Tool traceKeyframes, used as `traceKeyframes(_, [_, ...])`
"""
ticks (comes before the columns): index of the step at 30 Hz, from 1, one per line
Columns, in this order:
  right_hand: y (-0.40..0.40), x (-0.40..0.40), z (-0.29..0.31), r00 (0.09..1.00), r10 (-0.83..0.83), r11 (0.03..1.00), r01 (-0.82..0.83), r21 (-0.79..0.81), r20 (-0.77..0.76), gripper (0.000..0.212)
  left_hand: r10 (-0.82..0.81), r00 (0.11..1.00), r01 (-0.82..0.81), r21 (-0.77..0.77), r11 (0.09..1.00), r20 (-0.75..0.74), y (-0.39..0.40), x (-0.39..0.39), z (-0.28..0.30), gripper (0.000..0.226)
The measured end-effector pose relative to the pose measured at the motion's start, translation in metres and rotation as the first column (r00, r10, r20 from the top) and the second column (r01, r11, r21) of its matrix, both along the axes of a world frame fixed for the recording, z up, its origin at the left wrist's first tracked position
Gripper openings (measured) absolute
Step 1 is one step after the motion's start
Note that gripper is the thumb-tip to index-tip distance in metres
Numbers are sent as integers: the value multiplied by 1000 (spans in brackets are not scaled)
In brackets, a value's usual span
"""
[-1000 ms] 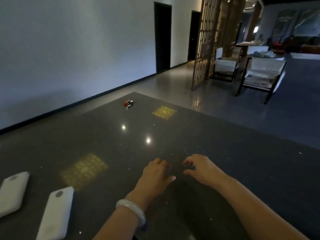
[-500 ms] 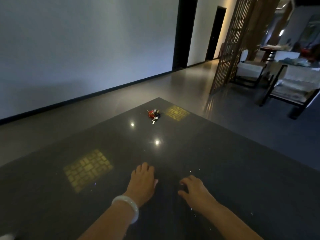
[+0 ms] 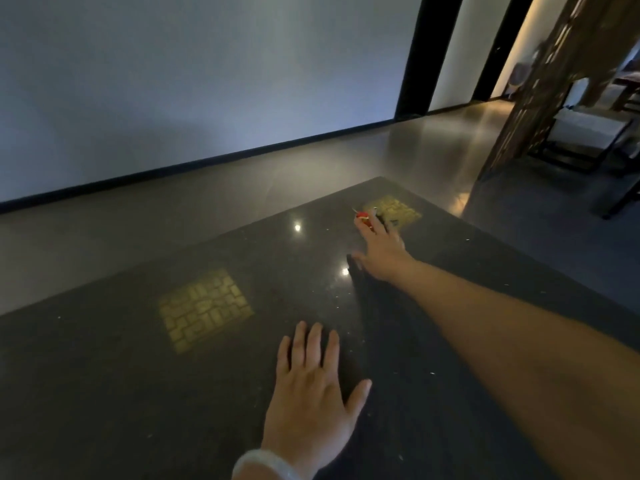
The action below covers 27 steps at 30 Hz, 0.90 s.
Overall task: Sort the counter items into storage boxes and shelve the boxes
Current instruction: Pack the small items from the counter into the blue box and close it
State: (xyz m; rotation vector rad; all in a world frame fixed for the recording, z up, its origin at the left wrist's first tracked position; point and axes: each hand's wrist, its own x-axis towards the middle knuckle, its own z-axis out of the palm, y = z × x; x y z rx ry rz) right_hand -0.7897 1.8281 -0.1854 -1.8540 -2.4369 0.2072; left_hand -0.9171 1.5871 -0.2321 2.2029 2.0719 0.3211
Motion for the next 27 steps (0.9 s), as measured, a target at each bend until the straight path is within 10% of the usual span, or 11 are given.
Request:
traceKeyframes(6, [16, -7, -44, 997, -69, 996, 71, 51, -36, 60, 23, 1000, -23, -14, 1000, 17, 3, 1, -1, 90])
traceKeyframes(19, [-319, 91, -14, 997, -72, 997, 71, 18, 41, 56, -7, 1000, 7, -36, 999, -16, 0, -4, 4, 87])
traceKeyframes(27, [-342, 106, 12, 898, -96, 969, 183, 164, -430, 33, -41, 987, 43, -9, 999, 158, -75, 37, 24, 64])
